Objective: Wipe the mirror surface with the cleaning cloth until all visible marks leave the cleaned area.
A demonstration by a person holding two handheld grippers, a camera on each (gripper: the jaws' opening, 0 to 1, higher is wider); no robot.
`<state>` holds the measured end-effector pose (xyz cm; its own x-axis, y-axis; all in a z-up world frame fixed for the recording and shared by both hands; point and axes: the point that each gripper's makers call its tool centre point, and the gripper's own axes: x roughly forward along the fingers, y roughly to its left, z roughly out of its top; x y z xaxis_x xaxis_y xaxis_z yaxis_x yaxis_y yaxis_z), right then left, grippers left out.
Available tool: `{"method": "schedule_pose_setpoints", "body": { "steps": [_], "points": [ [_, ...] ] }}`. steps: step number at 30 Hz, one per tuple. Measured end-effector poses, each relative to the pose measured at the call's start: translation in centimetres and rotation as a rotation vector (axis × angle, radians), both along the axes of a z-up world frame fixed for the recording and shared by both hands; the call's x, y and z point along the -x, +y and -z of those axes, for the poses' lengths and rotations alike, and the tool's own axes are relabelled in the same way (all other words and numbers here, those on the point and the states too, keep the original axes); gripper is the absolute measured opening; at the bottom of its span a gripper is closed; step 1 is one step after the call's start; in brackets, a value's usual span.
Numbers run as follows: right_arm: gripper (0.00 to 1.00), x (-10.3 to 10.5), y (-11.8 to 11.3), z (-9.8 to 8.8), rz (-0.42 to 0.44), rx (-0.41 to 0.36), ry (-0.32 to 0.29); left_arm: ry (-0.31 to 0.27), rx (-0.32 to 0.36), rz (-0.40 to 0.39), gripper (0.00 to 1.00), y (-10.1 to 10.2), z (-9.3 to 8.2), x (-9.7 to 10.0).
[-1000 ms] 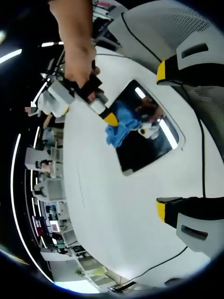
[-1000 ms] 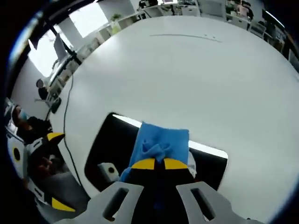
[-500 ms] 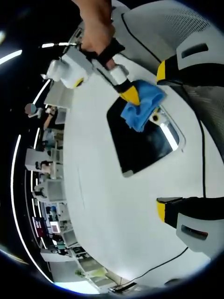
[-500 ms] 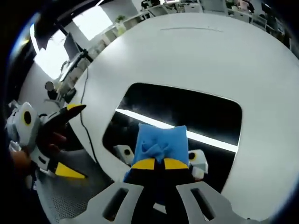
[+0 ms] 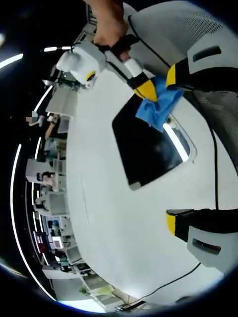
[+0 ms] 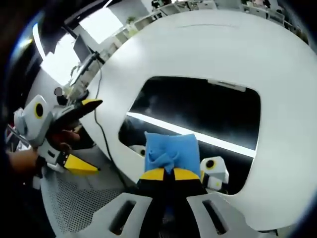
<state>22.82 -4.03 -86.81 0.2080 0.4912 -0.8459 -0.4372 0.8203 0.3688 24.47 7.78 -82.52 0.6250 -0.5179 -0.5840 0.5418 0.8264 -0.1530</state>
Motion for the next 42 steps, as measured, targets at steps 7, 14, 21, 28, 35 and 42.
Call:
{"method": "schedule_pose_setpoints", "body": {
  "steps": [7,14,21,28,35,42],
  "points": [
    [0.0,-0.2,-0.2,0.0,0.016,-0.039,0.036,0.003,-0.001,-0.006,1.0,0.0,0.0,0.0],
    [0.0,-0.2,-1.6,0.0,0.017,-0.027,0.046,0.002,0.001,-0.007,1.0,0.1,0.0,-0.1],
    [0.0,0.3,-4.1,0.0,0.079,-0.046,0.061,0.003,0.003,-0.012,1.0,0.1,-0.1,-0.1],
    [0.0,0.5,-5.0,0.0,0.145,-0.074,0.049,0.005,0.003,-0.014,1.0,0.2,-0.1,0.0],
    [0.0,-1.5,-4.5,0.0,0.152,-0.04,0.082,-0.001,0.009,-0.011,1.0,0.2,-0.1,-0.1],
    [0.0,-6.0,-4.0,0.2,0.127,0.009,0.078,-0.011,0.01,-0.014,1.0,0.3,-0.2,-0.3]
  ]
}}
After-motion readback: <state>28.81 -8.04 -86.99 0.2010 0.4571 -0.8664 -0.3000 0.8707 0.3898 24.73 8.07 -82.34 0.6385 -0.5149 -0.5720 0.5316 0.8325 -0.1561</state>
